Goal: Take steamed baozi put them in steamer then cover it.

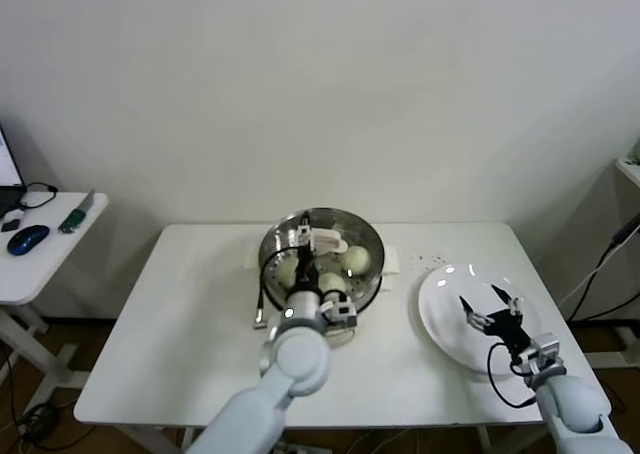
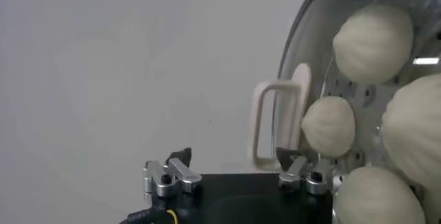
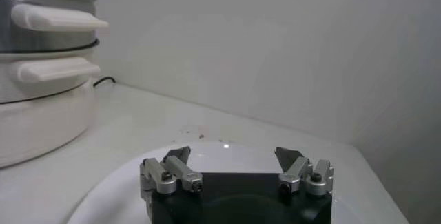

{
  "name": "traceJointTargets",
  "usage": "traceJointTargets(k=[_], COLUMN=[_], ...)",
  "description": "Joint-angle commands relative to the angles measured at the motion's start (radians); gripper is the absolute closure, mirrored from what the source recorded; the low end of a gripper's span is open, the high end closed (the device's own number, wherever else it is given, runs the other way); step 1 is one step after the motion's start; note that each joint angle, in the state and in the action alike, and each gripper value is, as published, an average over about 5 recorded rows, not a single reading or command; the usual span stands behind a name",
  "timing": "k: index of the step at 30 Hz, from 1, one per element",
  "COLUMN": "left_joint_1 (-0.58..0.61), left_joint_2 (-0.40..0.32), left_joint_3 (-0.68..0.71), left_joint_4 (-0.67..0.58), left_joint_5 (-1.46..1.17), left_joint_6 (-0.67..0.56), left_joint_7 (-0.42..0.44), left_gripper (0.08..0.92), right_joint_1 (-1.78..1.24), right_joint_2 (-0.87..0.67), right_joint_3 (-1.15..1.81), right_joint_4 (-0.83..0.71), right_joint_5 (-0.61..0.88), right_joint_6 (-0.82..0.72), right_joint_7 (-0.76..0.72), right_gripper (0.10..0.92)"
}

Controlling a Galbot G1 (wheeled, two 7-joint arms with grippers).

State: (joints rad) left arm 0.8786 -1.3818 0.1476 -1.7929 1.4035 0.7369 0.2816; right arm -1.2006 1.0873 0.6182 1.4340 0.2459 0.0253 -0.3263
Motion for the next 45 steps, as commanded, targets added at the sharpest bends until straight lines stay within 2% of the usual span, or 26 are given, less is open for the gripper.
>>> traceJointTargets(k=[1,8,12,15,17,18,21,30,35,45], left_joint_1=[0.129,0.243,0.327,0.399,0.451,0.477,0.550,0.632,0.641,0.646], left_joint_2=[0.082,0.164,0.215,0.223,0.214,0.208,0.180,0.065,0.059,0.057], left_joint_3=[-0.033,-0.127,-0.241,-0.364,-0.460,-0.503,-0.599,-0.767,-0.780,-0.766], left_joint_4=[-0.265,-0.392,-0.423,-0.404,-0.376,-0.363,-0.333,-0.156,-0.100,-0.064], left_joint_5=[-0.107,-0.296,-0.552,-0.831,-0.964,-1.011,-1.154,-1.443,-1.519,-1.544], left_joint_6=[0.048,0.048,-0.009,-0.170,-0.348,-0.435,-0.615,-0.878,-0.921,-0.922], left_joint_7=[-0.026,-0.149,-0.314,-0.509,-0.587,-0.601,-0.587,-0.513,-0.501,-0.499], left_gripper=[0.210,0.178,0.177,0.177,0.177,0.177,0.177,0.177,0.177,0.177], right_joint_1=[0.003,-0.001,-0.007,-0.009,-0.013,-0.015,-0.021,-0.050,-0.058,-0.077], right_joint_2=[-0.006,-0.004,-0.003,0.003,0.006,0.007,0.014,0.038,0.034,0.036], right_joint_3=[-0.001,0.002,0.002,0.001,0.001,0.001,0.001,0.007,0.012,0.015], right_joint_4=[0.009,0.022,0.029,0.038,0.047,0.053,0.065,0.084,0.089,0.139], right_joint_5=[-0.022,0.001,0.002,0.000,0.000,-0.001,0.001,0.006,0.002,0.059], right_joint_6=[-0.042,-0.050,-0.049,-0.043,-0.040,-0.039,-0.036,-0.007,0.023,0.015], right_joint_7=[0.006,0.015,0.015,0.014,0.013,0.012,0.010,0.003,-0.009,0.008], right_gripper=[0.203,0.203,0.203,0.203,0.203,0.203,0.203,0.203,0.203,0.203])
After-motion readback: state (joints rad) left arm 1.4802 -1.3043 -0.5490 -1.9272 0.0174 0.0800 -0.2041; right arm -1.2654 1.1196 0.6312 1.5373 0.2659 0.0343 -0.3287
